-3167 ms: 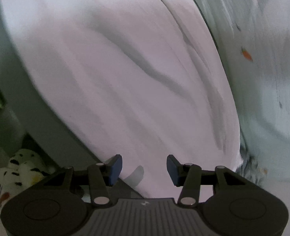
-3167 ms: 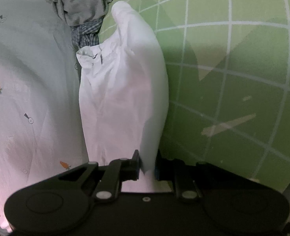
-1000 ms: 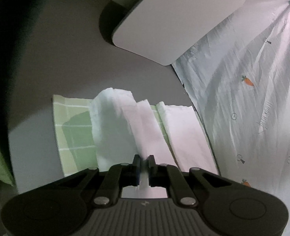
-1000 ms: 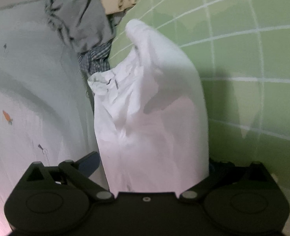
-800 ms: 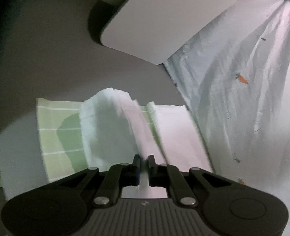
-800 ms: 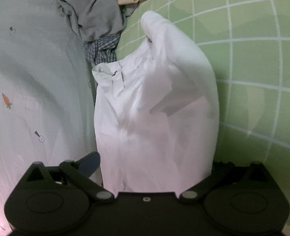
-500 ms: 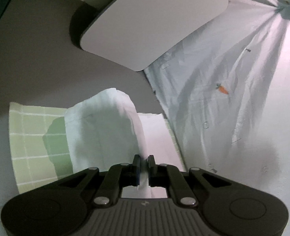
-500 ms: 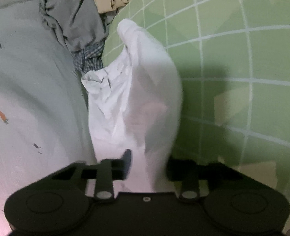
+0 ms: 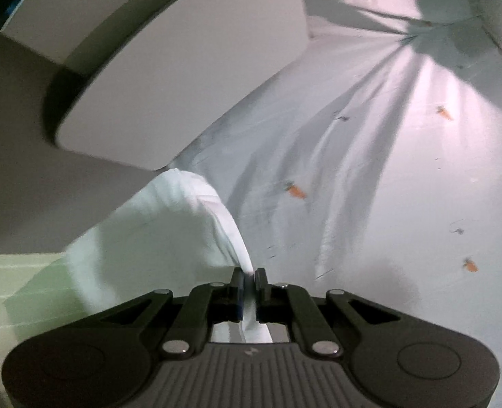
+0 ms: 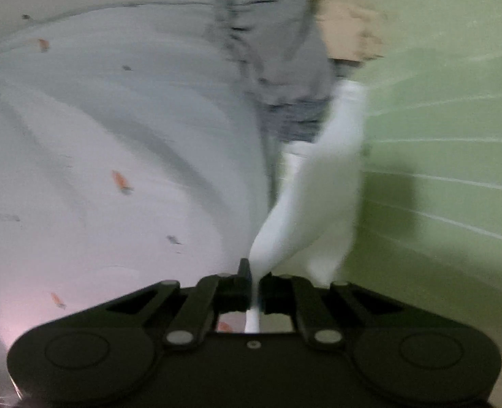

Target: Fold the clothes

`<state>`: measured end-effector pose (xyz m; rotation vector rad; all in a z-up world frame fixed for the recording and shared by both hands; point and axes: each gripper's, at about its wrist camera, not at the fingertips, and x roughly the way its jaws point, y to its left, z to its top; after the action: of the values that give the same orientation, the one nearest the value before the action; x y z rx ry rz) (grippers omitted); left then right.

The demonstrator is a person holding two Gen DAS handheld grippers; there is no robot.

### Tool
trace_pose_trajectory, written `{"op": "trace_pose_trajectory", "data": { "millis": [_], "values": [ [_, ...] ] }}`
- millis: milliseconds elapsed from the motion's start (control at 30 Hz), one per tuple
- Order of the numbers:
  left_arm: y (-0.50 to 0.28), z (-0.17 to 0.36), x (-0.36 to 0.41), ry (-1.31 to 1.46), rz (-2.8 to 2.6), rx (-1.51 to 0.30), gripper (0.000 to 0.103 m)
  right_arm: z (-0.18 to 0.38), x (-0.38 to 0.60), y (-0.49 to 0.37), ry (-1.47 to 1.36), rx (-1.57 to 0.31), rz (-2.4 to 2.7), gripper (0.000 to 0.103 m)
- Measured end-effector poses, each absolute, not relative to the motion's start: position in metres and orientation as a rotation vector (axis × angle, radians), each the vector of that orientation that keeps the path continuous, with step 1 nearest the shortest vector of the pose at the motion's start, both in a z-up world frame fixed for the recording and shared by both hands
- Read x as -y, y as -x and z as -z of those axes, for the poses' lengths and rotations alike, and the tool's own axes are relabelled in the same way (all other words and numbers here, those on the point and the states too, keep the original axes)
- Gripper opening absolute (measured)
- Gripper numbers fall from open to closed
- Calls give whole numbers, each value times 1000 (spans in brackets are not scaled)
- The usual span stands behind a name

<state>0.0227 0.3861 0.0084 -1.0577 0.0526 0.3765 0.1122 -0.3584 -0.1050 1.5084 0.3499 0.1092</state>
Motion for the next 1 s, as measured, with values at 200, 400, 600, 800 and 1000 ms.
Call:
{"op": "trace_pose_trajectory", "data": {
  "millis": [200,400,600,800,1000],
  "values": [
    [-63,28,-397,1193,-411,-94,5,104,354,-151,-1514,-307,-113,5],
    [-104,33,-400,1224,-426,-97,5,110,339,-187,-1578,-324,-114,5],
    [-189,16,-422,1128,-408,-125,5,81,330,-257,-1525,-269,-186,6],
    [-277,66,-441,1151,-502,-279,4,129,304,-333,-1571,-404,-29,6],
    [-321,61,-450,1103,-480,-292,4,102,291,-381,-1435,-483,-35,6]
  ]
}}
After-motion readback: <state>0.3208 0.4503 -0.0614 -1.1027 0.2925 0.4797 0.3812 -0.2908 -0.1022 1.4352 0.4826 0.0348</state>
